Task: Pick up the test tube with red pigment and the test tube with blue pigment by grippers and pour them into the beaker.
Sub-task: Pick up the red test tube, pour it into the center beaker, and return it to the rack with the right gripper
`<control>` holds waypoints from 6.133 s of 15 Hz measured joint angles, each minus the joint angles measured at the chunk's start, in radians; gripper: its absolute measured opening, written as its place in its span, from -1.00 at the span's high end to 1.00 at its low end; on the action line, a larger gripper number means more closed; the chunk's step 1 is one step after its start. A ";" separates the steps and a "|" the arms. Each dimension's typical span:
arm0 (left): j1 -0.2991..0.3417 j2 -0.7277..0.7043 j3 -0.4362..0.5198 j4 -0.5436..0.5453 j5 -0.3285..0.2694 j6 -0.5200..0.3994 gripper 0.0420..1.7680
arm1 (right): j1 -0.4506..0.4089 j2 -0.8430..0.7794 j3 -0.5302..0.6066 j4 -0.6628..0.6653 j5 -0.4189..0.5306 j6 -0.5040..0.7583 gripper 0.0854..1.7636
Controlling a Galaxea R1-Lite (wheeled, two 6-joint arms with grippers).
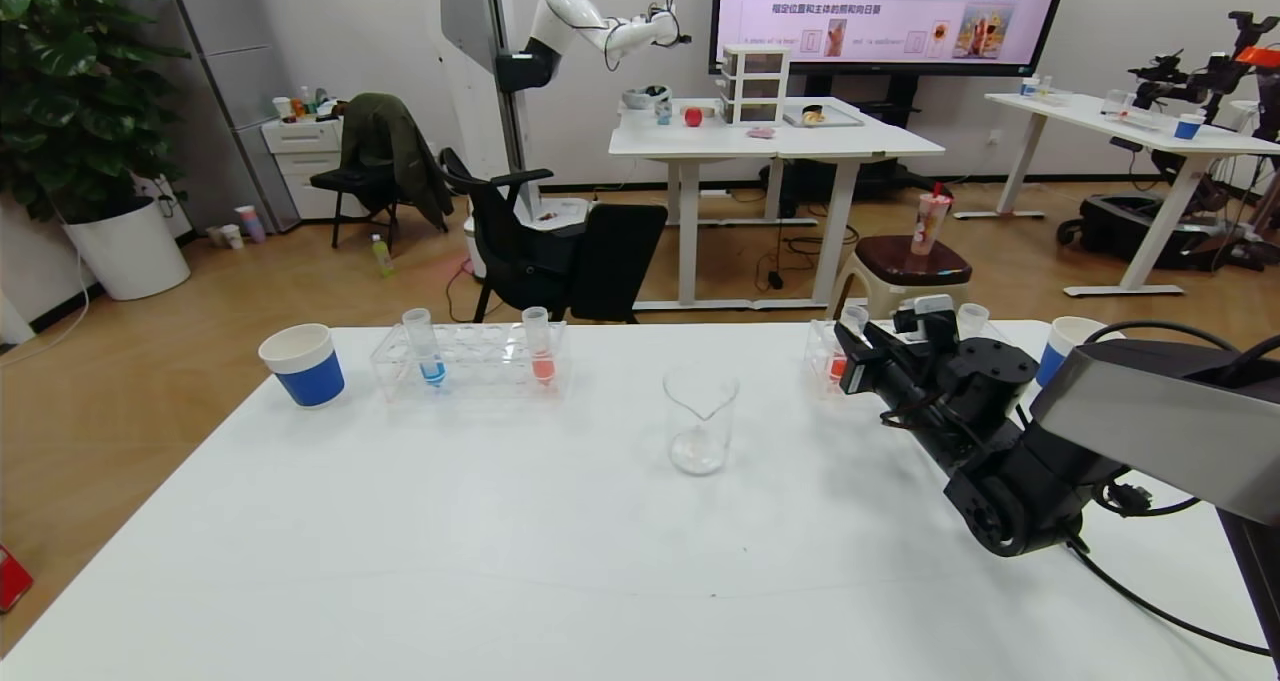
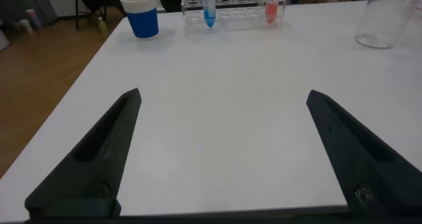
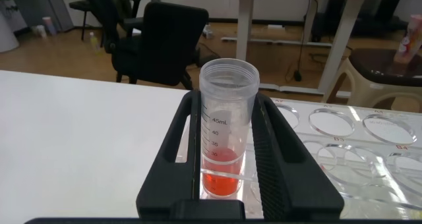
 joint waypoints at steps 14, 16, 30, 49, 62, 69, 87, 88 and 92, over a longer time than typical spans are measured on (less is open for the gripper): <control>0.000 0.000 0.000 0.000 0.000 0.000 -0.98 | 0.021 -0.241 -0.082 0.239 0.009 -0.010 0.51; 0.000 0.000 0.000 0.000 0.000 0.000 -0.98 | 0.038 -0.266 -0.074 0.238 0.069 -0.040 0.51; 0.000 0.000 0.000 0.000 0.000 0.000 -0.98 | 0.111 -0.227 -0.049 0.033 0.622 -0.616 0.51; 0.000 0.000 0.000 0.000 0.000 0.000 -0.98 | 0.065 0.004 -0.342 0.065 0.983 -1.245 0.51; 0.000 0.000 0.000 0.000 0.000 -0.001 -0.98 | 0.085 0.080 -0.362 0.064 0.937 -1.525 0.51; 0.000 0.000 0.000 0.000 0.000 0.000 -0.98 | 0.093 0.082 -0.377 0.064 0.936 -1.649 0.51; 0.000 0.000 0.000 0.000 0.000 0.000 -0.98 | 0.110 -0.167 -0.211 0.001 0.386 -0.757 0.51; 0.000 0.000 0.000 0.000 0.000 0.000 -0.98 | 0.120 -0.194 -0.196 0.001 0.293 -0.660 0.51; 0.000 0.000 0.000 0.000 0.000 0.000 -0.98 | 0.143 -0.320 -0.110 0.135 0.054 -0.355 0.51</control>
